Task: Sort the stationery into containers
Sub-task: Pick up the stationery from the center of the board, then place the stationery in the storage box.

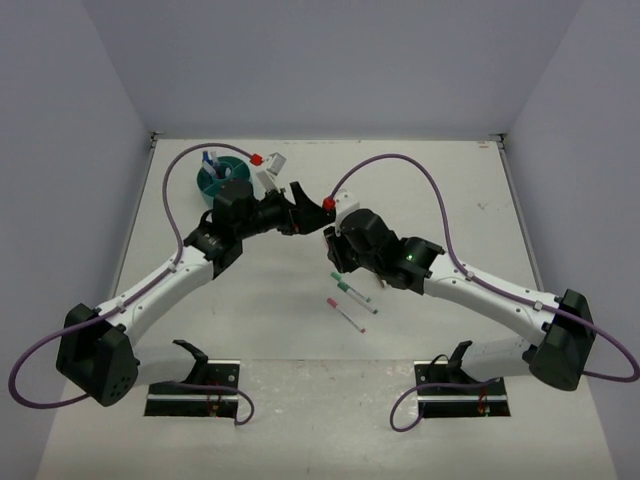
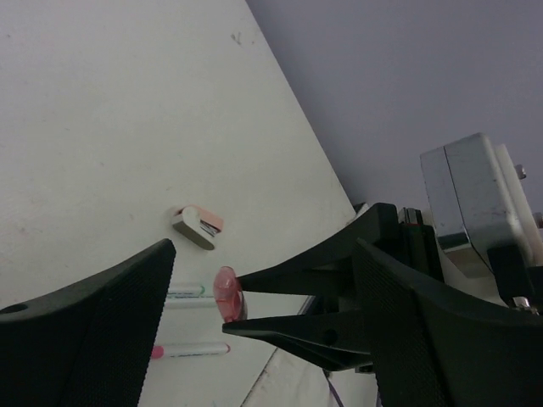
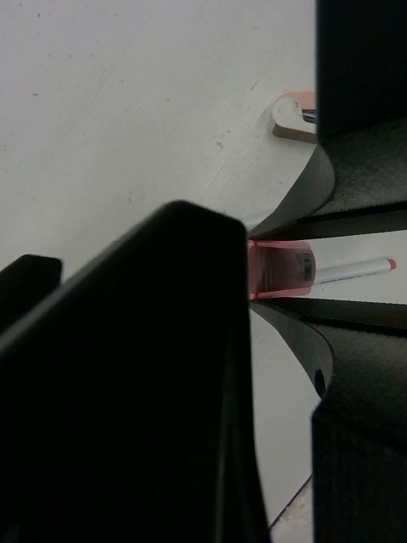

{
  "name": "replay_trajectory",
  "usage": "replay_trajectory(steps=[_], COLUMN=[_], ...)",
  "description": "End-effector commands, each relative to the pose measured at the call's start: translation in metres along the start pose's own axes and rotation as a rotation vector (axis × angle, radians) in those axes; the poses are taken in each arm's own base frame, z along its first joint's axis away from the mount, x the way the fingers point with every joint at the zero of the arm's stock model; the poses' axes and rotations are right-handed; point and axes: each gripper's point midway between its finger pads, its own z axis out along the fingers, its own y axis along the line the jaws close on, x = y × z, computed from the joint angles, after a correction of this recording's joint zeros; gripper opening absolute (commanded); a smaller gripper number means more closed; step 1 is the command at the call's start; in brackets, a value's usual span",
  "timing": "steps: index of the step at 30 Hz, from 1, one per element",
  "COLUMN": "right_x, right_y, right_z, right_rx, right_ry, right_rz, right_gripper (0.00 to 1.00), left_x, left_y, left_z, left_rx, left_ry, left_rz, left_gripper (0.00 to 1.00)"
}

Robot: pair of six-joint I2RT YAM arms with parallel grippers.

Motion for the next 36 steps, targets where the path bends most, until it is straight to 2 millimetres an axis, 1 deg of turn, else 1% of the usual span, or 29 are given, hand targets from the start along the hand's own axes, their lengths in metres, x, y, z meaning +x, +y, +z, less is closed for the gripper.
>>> replay_trajectory(steps=[1,2,4,6,8,11,12,14,15,16,17,19,20,21,22,23,24,25,26,27,28,29,31,32,33,34,35,36], right_x=[-0.029,-0.030,-0.033,-0.035,-0.038,-0.042,-0.043,-0.045,-0.045,-0.046,-0.047,-0.048,-0.047,-0.047,-0.047,-0.047,-0.042,-0.042,-0.040,-0.037,-0.035,-0.034,-0.028,-0.028,-0.024,-0.023,-0.022,-0.021], right_y=[-0.001,-0.002,-0.005,-0.008,-0.012,-0.015,-0.015,-0.014,-0.014,-0.014,-0.014,-0.014,-0.014,-0.015,-0.020,-0.029,-0.036,-0.046,-0.052,-0.059,-0.072,-0.078,-0.083,-0.084,-0.085,-0.086,-0.085,-0.085], right_z=[-0.014,-0.016,-0.018,-0.021,-0.023,-0.025,-0.024,-0.022,-0.021,-0.021,-0.021,-0.020,-0.021,-0.021,-0.022,-0.022,-0.023,-0.025,-0.027,-0.030,-0.036,-0.039,-0.044,-0.047,-0.048,-0.049,-0.051,-0.053], right_rx=[0.000,0.002,0.021,0.028,0.051,0.066,0.068,0.070,0.074,0.077,0.078,0.075,0.076,0.082,0.111,0.158,0.198,0.252,0.287,0.320,0.389,0.419,0.440,0.439,0.441,0.439,0.432,0.426], right_ry=[-0.113,-0.120,-0.134,-0.146,-0.165,-0.195,-0.199,-0.197,-0.196,-0.195,-0.196,-0.199,-0.201,-0.204,-0.211,-0.217,-0.214,-0.225,-0.232,-0.236,-0.252,-0.264,-0.270,-0.281,-0.279,-0.282,-0.285,-0.292], right_rz=[0.013,0.016,0.022,0.025,0.039,0.061,0.065,0.068,0.069,0.069,0.069,0.069,0.073,0.079,0.089,0.107,0.116,0.134,0.150,0.169,0.192,0.204,0.223,0.238,0.242,0.248,0.254,0.261], right_gripper=[0.00,0.00,0.00,0.00,0.00,0.00,0.00,0.00,0.00,0.00,0.00,0.02,0.09,0.20,0.44,0.78,0.94,0.98,0.99,0.99,0.99,0.99,0.99,0.99,0.99,0.99,0.99,0.99], left_x=[0.005,0.007,0.010,0.013,0.014,0.014,0.018,0.018,0.019,0.020,0.020,0.018,0.015,0.013,0.011,-0.004,-0.012,-0.028,-0.044,-0.062,-0.086,-0.103,-0.133,-0.150,-0.162,-0.171,-0.184,-0.207], left_y=[-0.019,-0.018,-0.015,-0.013,-0.015,-0.022,-0.026,-0.036,-0.039,-0.040,-0.040,-0.037,-0.033,-0.028,-0.018,-0.009,0.001,0.017,0.036,0.060,0.079,0.086,0.125,0.134,0.154,0.156,0.180,0.188], left_z=[0.015,0.017,0.018,0.020,0.021,0.022,0.023,0.024,0.025,0.026,0.026,0.028,0.029,0.030,0.030,0.032,0.029,0.025,0.021,0.014,0.001,-0.006,-0.022,-0.026,-0.032,-0.033,-0.039,-0.042], left_rx=[0.073,0.069,0.057,0.054,0.061,0.088,0.104,0.134,0.143,0.149,0.149,0.126,0.103,0.072,0.011,-0.065,-0.152,-0.274,-0.393,-0.540,-0.696,-0.766,-0.939,-0.984,-1.045,-1.059,-1.130,-1.159], left_ry=[0.024,0.032,0.043,0.053,0.058,0.070,0.086,0.096,0.101,0.109,0.111,0.104,0.091,0.083,0.078,0.022,0.014,-0.036,-0.095,-0.168,-0.245,-0.289,-0.372,-0.415,-0.441,-0.462,-0.483,-0.527], left_rz=[0.038,0.040,0.041,0.040,0.044,0.058,0.061,0.077,0.082,0.084,0.087,0.096,0.103,0.106,0.105,0.131,0.153,0.163,0.176,0.193,0.210,0.213,0.192,0.181,0.164,0.155,0.140,0.135], left_gripper=[0.74,0.72,0.65,0.61,0.56,0.44,0.38,0.16,0.07,0.02,0.00,0.00,0.00,0.00,0.00,0.00,0.00,0.00,0.00,0.00,0.00,0.00,0.00,0.00,0.00,0.00,0.00,0.00])
